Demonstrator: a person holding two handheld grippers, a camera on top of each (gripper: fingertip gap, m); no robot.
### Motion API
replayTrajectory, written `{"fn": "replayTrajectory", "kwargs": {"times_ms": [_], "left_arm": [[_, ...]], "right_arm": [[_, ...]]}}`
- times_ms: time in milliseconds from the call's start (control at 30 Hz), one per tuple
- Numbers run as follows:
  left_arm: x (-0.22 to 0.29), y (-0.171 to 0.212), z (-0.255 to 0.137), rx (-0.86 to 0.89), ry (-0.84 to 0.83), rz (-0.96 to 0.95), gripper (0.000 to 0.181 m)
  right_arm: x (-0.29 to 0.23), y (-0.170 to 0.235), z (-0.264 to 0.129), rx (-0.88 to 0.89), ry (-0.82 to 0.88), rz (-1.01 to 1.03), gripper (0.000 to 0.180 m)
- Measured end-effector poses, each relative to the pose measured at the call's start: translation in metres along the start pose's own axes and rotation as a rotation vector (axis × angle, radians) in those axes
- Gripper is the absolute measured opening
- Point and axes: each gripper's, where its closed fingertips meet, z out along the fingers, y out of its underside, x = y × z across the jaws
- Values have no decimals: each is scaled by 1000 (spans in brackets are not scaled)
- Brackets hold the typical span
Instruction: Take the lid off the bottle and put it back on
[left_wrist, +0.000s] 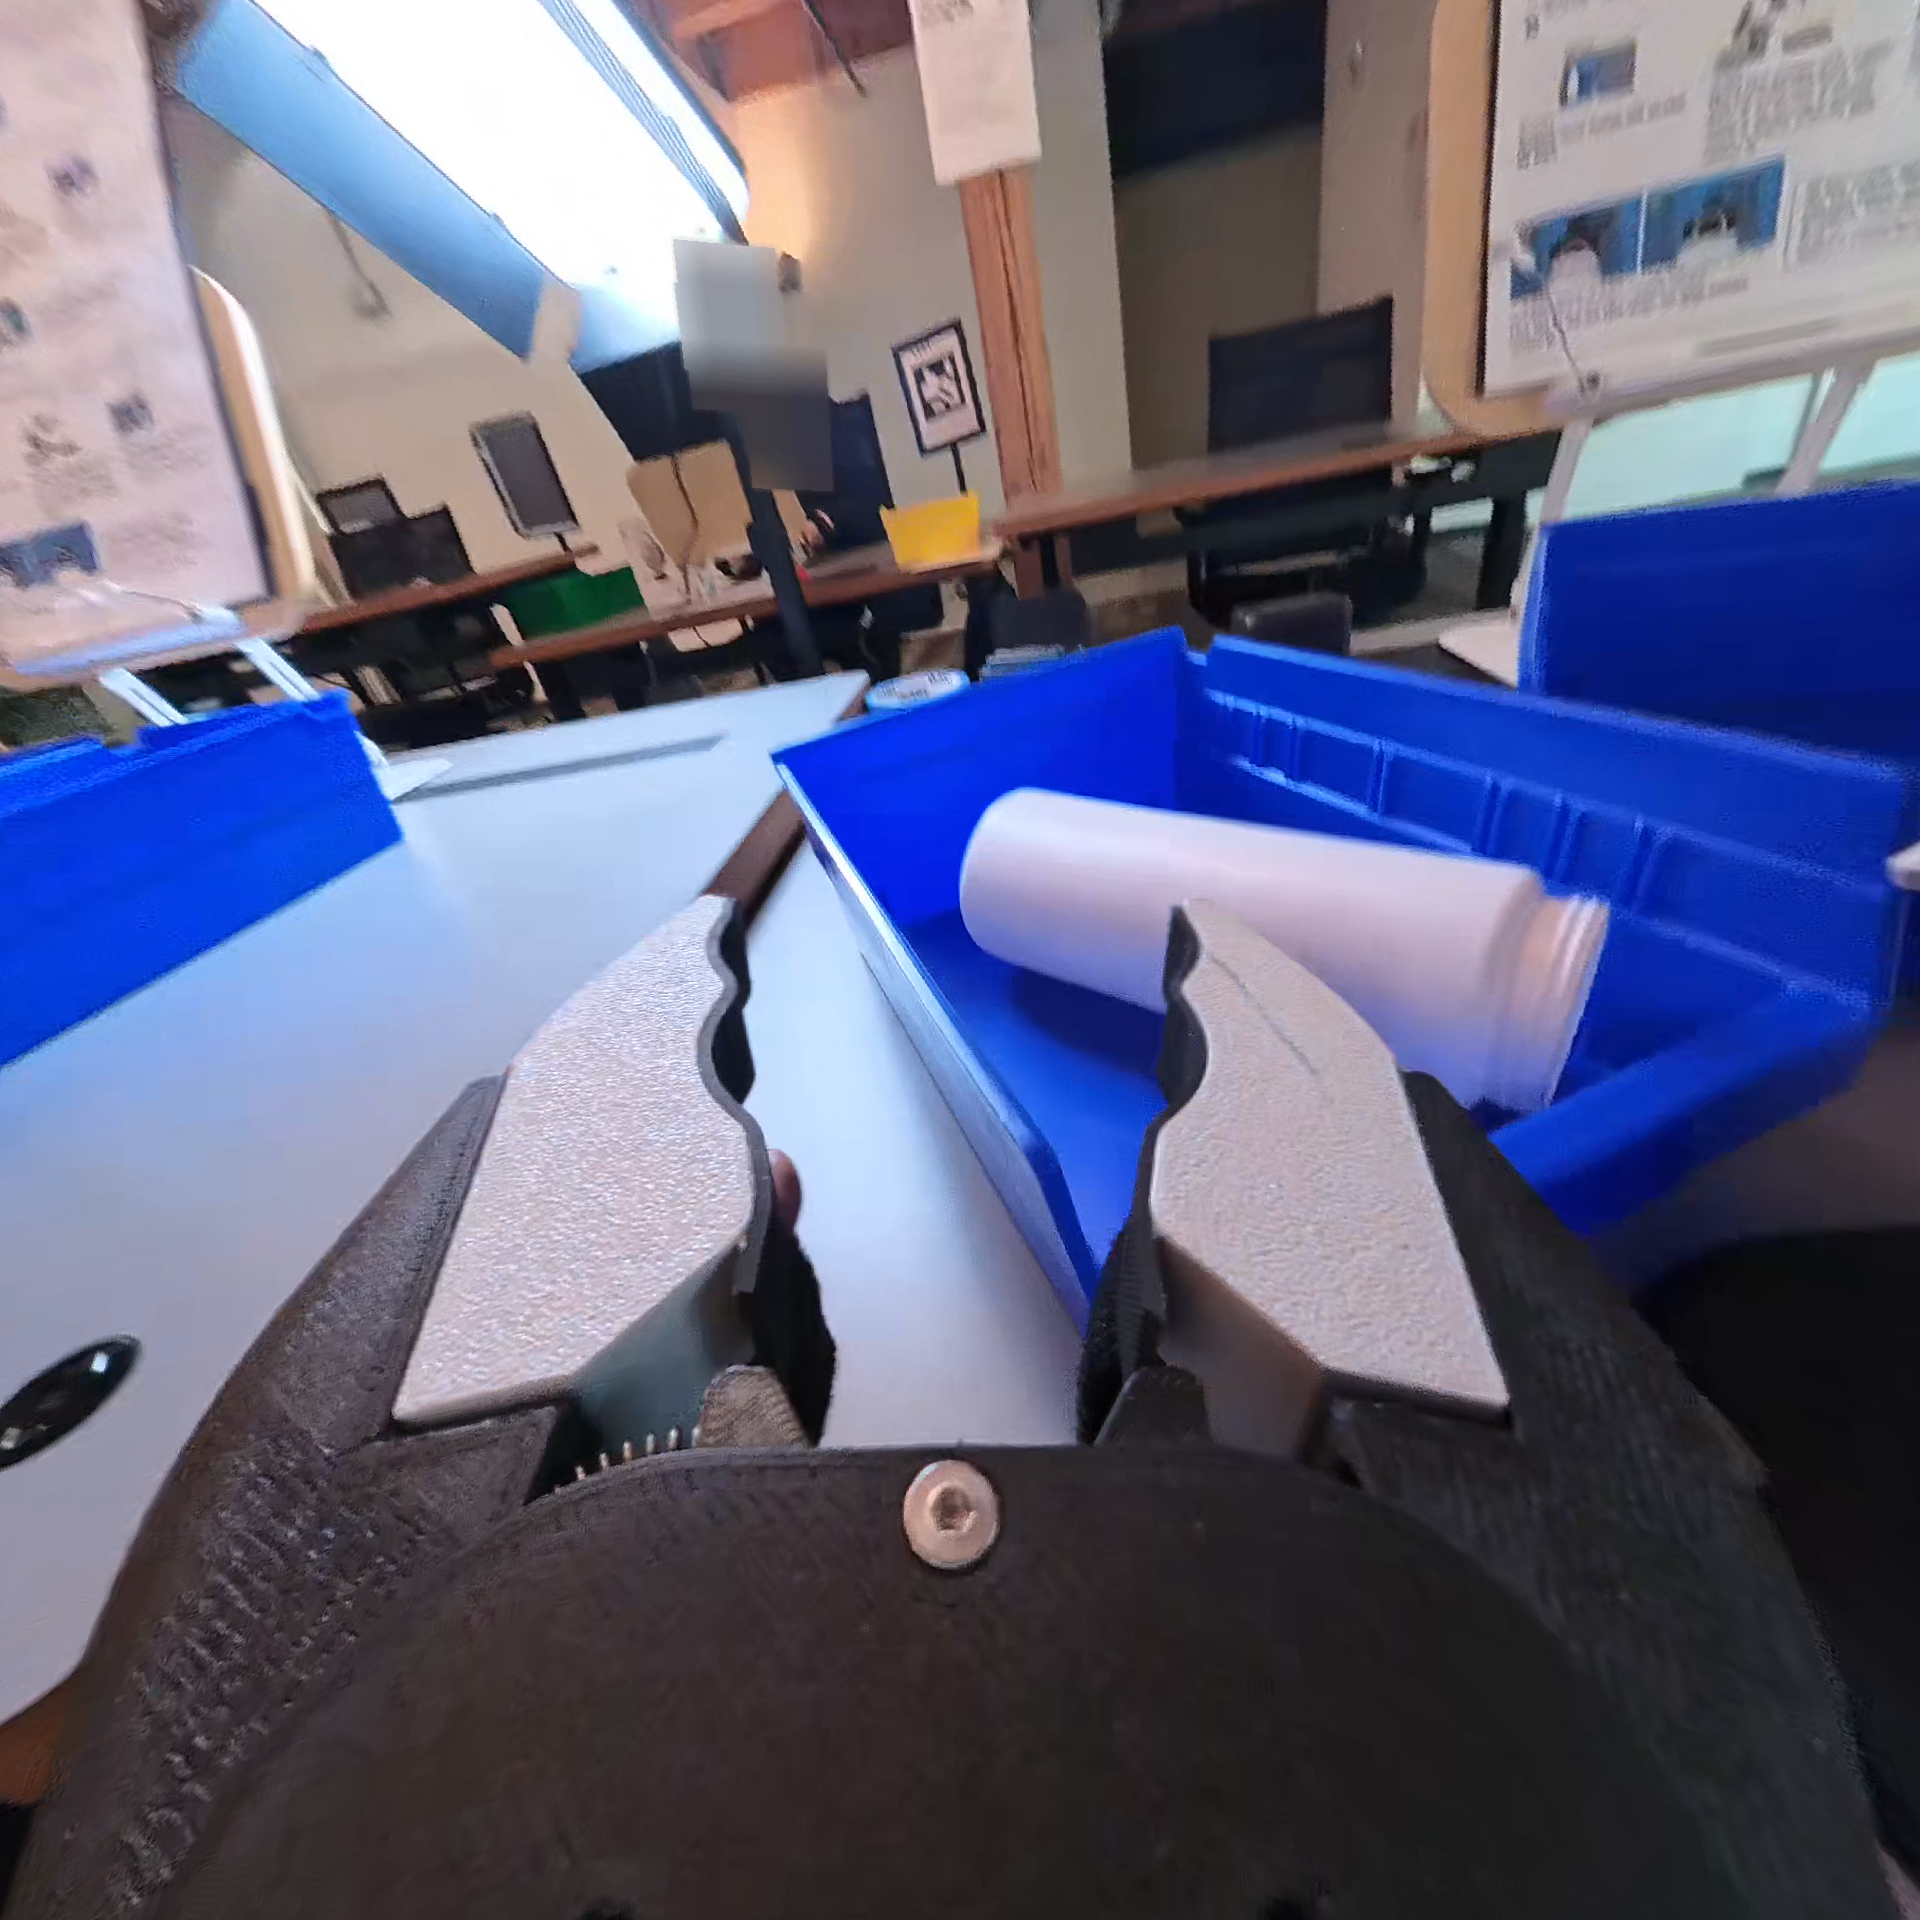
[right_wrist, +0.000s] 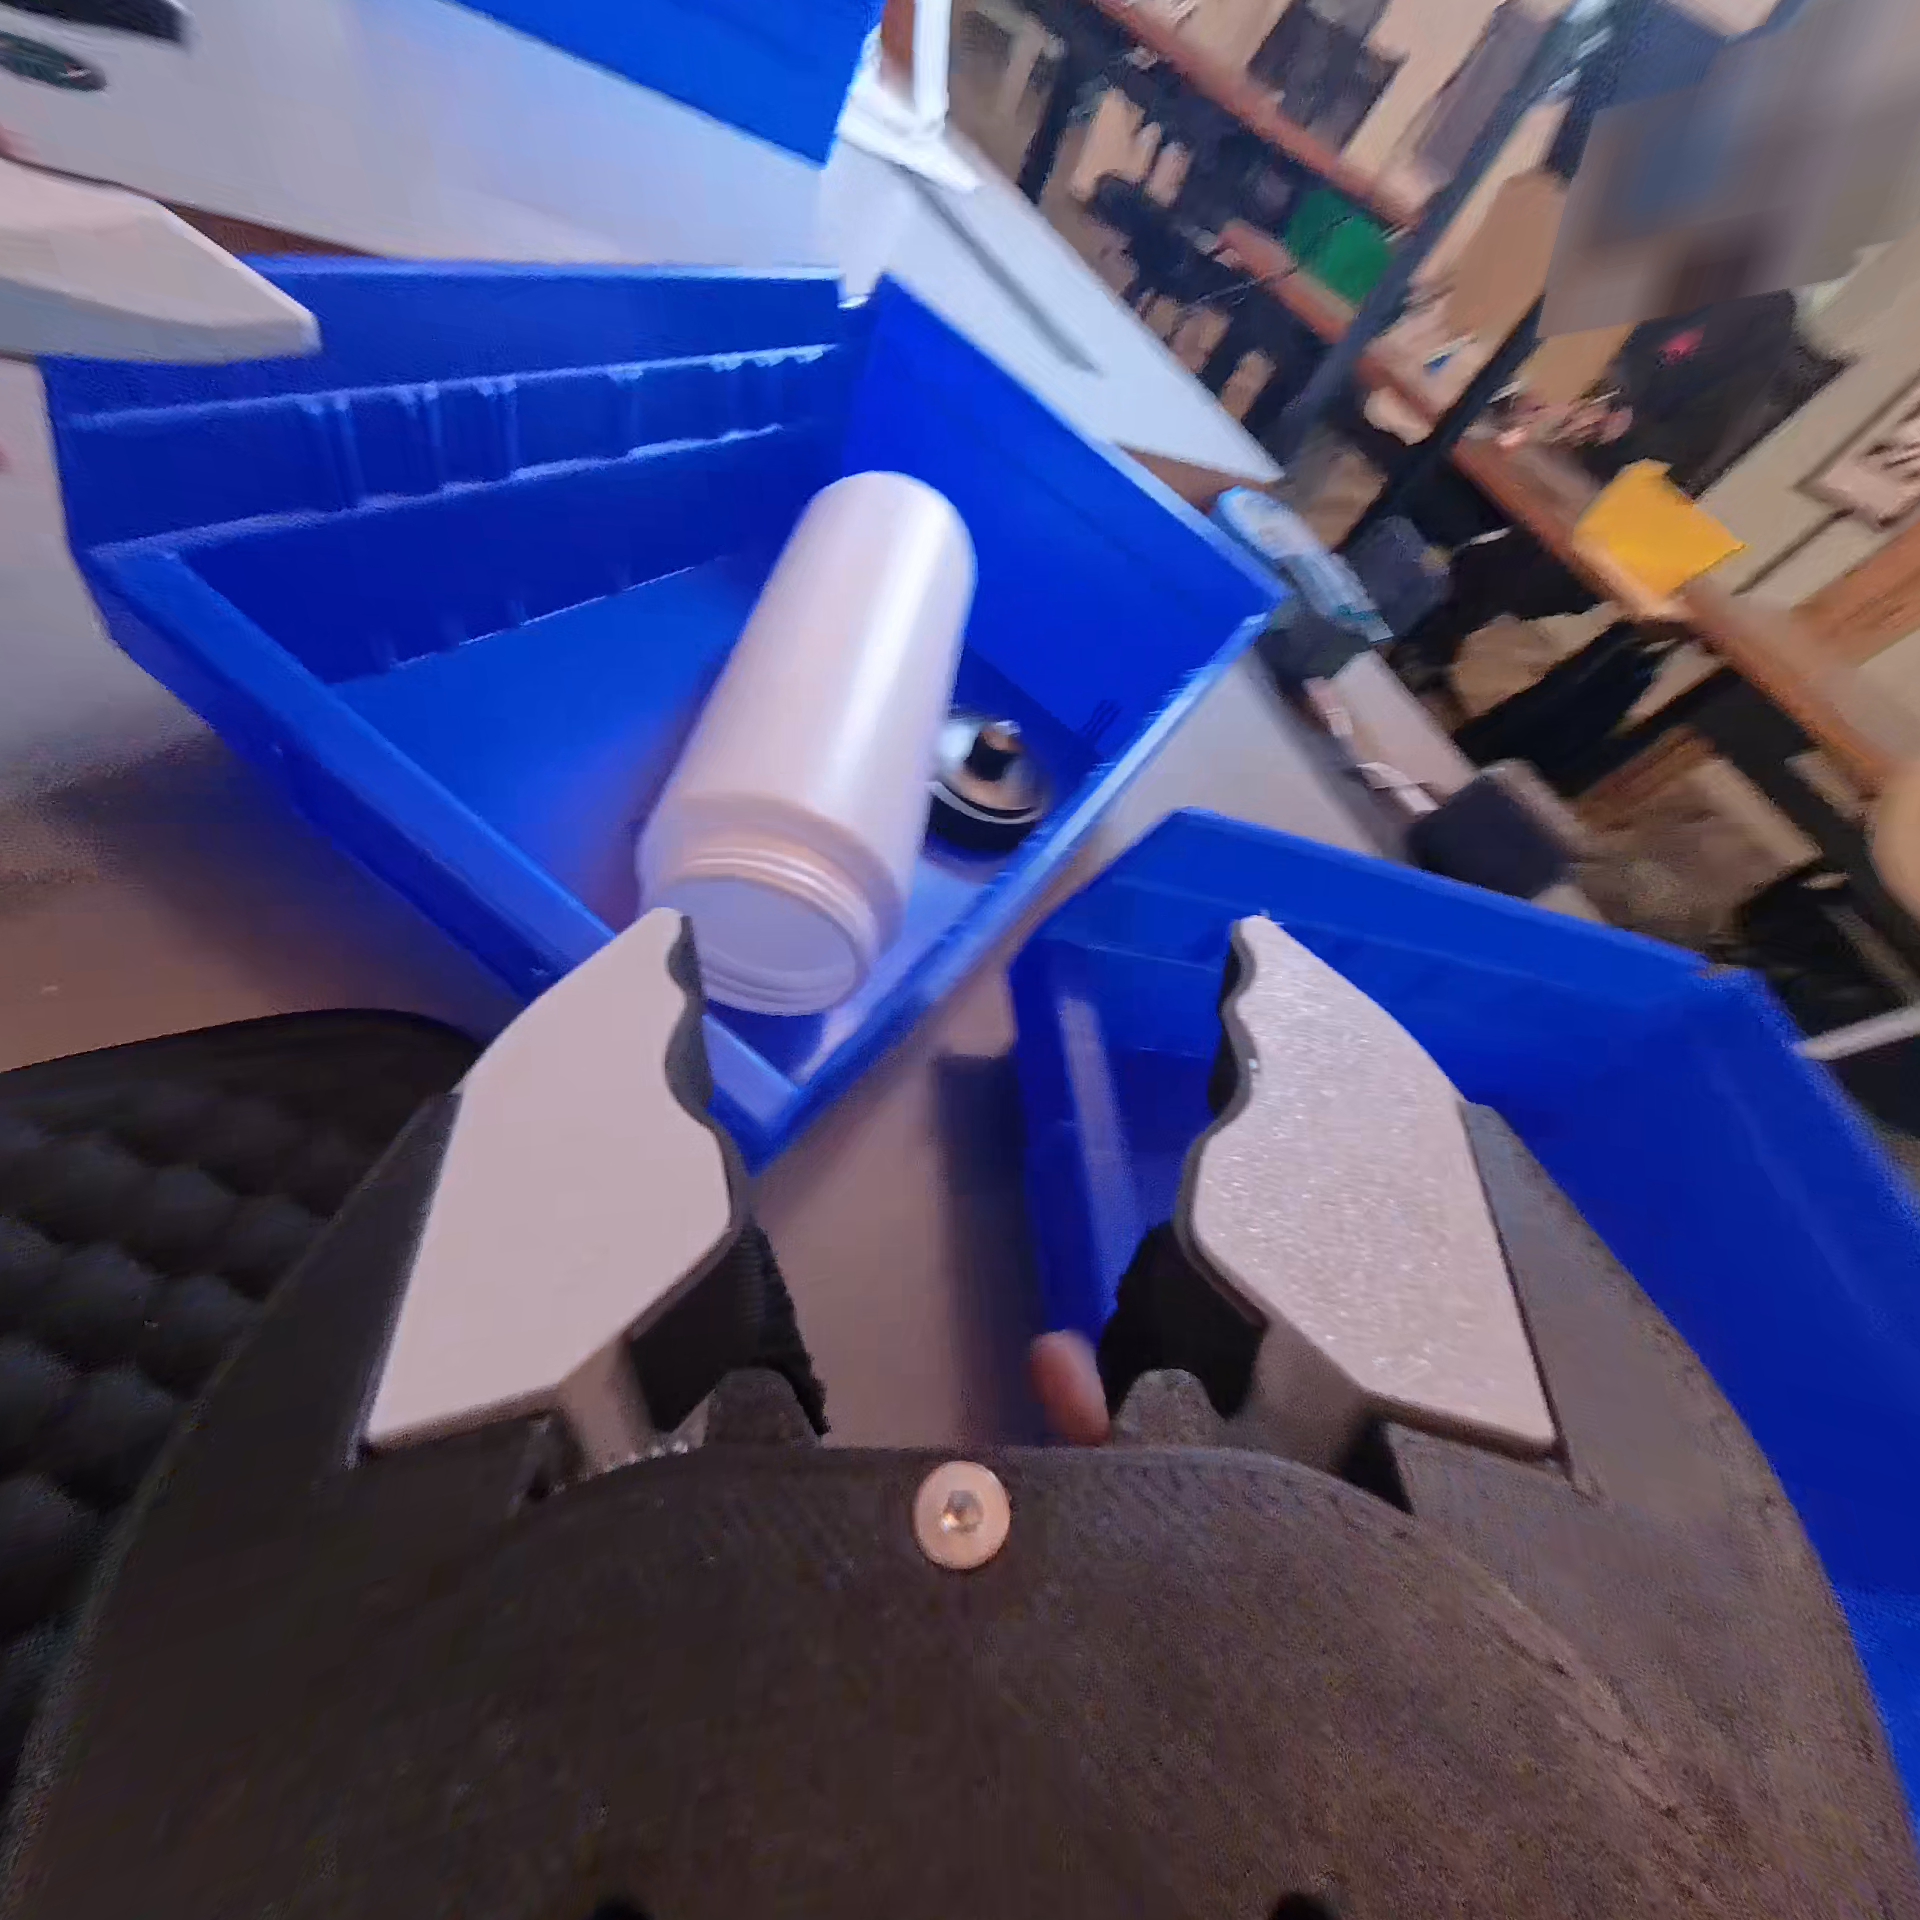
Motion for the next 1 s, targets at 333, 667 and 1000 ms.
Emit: {"fn": "replayTrajectory", "kwargs": {"times_ms": [333,667,1000], "left_arm": [[58,-82,-4,263,74,51,81],[262,-48,32,-27,604,-151,79],[357,-28,72,-168,633,-54,22]], "right_arm": [[140,126,-98,-428,497,111,136],[148,202,-169,-554,328,380,58],[175,232,-209,-625,289,257,14]]}}
